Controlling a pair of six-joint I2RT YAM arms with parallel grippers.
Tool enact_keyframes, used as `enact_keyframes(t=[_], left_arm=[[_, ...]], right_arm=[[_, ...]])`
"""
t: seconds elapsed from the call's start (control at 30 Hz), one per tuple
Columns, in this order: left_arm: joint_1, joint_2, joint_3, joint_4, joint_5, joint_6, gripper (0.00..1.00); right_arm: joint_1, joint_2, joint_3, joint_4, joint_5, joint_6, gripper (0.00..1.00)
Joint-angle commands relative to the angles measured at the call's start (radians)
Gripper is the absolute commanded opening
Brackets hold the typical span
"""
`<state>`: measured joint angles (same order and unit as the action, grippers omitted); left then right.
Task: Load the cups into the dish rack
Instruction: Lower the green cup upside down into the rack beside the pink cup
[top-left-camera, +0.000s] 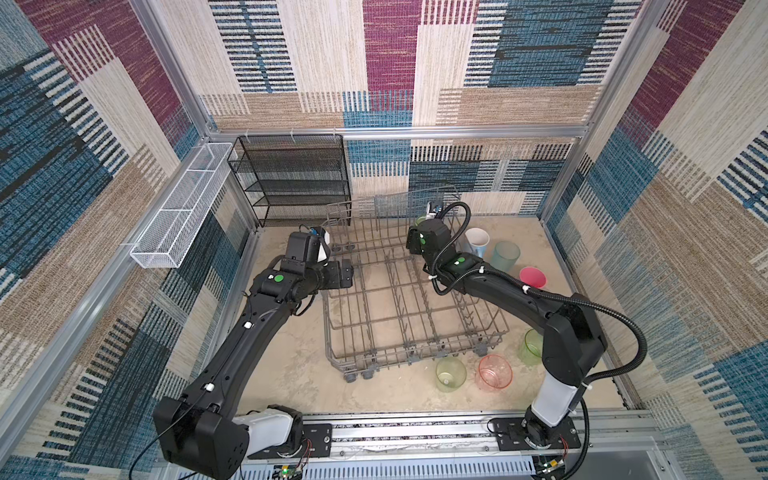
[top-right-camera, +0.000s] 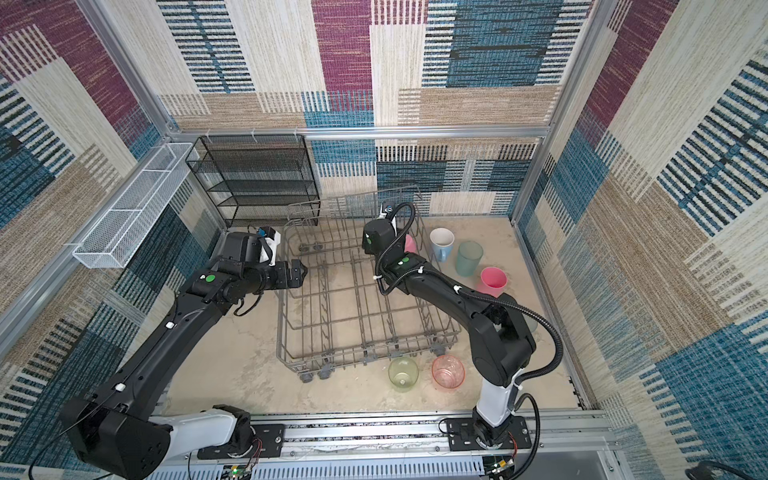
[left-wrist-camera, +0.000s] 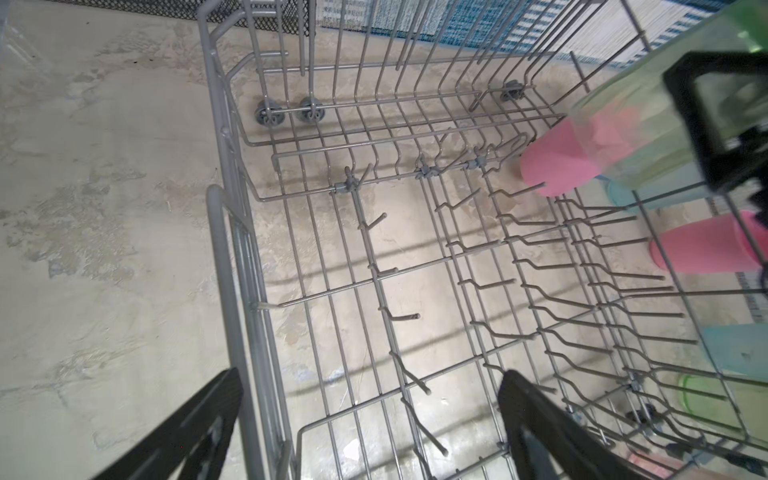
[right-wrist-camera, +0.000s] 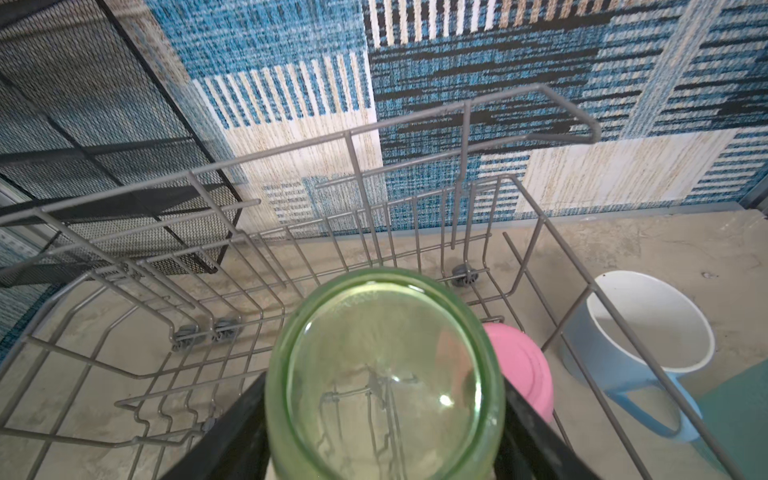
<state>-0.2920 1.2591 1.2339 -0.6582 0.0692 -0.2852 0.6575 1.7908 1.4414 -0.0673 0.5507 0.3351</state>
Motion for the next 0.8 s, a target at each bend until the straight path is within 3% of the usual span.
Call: enact_keyframes(t=[0.0,0.77], left_arm=[[0.007,-0.024,-0.017,0.068,0.058,0.015,1.00],[0.043,-0.032,-0.046,0.118,0.131,-0.012,0.99]], right_arm=[[0.004,0.019,-0.006,0.066,0.035,-0.014,0.69],[0.011,0.206,0.065,0.096,0.072,-0.001,0.70]])
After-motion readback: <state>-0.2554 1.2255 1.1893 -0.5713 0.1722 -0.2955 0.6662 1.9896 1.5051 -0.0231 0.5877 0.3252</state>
